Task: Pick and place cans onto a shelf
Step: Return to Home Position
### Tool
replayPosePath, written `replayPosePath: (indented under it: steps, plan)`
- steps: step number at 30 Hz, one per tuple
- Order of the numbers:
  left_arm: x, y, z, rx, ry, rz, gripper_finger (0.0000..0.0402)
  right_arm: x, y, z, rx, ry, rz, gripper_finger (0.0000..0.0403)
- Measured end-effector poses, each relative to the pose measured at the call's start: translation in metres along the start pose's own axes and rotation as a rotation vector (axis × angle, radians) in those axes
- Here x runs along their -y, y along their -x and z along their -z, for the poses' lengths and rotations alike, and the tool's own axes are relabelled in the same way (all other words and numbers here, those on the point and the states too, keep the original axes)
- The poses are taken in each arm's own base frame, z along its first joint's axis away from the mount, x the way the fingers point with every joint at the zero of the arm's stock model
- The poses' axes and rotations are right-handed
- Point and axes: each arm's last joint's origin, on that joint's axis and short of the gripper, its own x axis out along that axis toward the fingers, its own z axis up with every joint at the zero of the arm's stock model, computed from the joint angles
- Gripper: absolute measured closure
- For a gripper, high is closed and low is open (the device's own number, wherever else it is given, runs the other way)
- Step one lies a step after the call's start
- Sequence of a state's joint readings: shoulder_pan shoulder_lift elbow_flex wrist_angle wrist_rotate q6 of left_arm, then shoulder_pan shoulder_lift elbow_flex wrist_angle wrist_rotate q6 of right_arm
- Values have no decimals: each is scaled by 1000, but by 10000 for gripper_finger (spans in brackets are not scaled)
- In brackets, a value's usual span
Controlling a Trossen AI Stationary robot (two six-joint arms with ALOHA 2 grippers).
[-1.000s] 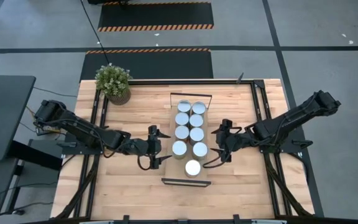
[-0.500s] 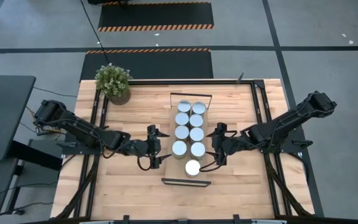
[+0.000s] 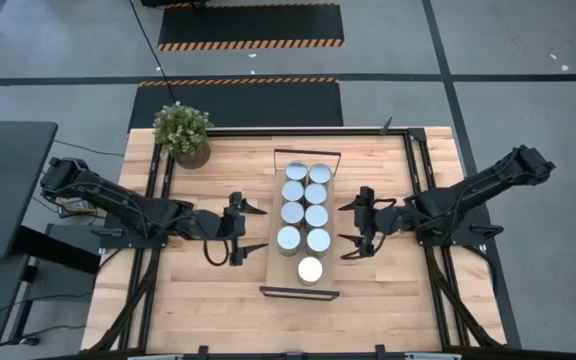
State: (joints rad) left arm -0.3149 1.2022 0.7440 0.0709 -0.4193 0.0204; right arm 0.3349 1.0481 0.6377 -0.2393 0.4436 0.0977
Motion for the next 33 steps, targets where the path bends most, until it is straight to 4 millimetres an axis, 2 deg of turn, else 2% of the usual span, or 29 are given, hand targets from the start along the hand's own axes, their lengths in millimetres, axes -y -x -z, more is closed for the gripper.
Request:
replayPosePath:
  steps: [3, 7, 9, 17, 26, 30, 33]
  plan:
    - [1, -2, 5, 32, 24, 18, 6, 5, 5, 7, 48, -28, -10, 54]
    - [2, -4, 37, 35, 65, 27, 6, 8, 11, 15, 108, -57, -28, 55]
    - [-1, 4, 45, 52, 84, 16, 6, 10, 15, 19, 121, -66, -30, 55]
    - [-28, 45, 50, 235, 150, -27, 6, 17, 31, 18, 202, -65, -88, 55]
    - [-46, 68, 99, 373, 270, -64, 6, 24, 43, 15, 272, 11, -128, 55]
    - [-54, 79, 111, 448, 280, -106, 6, 32, 51, 13, 323, 22, -101, 55]
    - [-60, 86, 113, 499, 275, -133, 6, 38, 56, 13, 362, 24, -84, 55]
